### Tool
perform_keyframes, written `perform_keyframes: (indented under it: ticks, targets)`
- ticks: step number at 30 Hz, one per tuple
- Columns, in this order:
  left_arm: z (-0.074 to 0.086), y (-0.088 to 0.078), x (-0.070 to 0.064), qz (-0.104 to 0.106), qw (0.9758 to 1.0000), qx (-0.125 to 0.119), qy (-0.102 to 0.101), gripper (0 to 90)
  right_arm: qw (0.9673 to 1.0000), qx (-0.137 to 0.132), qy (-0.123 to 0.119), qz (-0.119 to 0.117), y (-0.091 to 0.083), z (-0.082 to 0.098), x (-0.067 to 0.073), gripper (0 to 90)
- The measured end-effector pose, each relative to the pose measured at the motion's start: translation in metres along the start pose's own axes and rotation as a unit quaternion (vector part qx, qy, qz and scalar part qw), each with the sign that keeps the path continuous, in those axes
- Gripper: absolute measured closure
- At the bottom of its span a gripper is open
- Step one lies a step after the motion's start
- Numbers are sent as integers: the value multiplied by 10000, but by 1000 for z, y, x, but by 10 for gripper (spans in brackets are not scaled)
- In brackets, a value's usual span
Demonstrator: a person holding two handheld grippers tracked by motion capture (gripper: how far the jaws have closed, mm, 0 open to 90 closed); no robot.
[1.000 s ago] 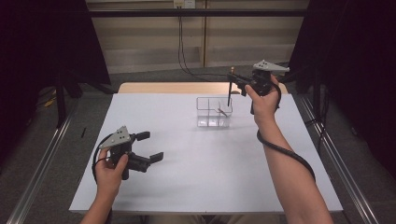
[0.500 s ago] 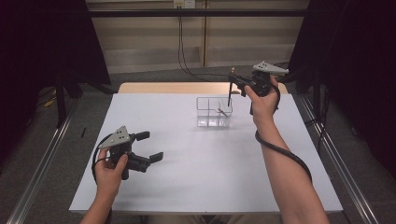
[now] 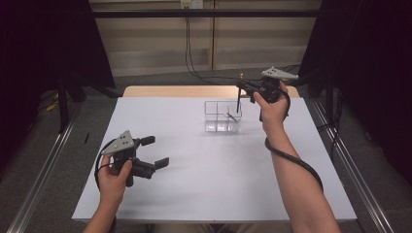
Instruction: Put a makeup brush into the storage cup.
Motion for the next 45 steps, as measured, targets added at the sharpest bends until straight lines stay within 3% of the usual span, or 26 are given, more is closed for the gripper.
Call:
perform_keyframes:
  ticks: [45]
  targets:
    - [0,-2,1,-70,10000,30,9,1,9997,104,-89,-187,1,25,1,839]
Point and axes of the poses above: each handheld gripper's, and its own axes: y roughly forward along the jaws, z roughly out of its underside, x roughly to its left, the point moved 3 cm from there along y, roughly forward along the jaws, and after that the axes turned 13 degrees about x, right-handed, at the moved point
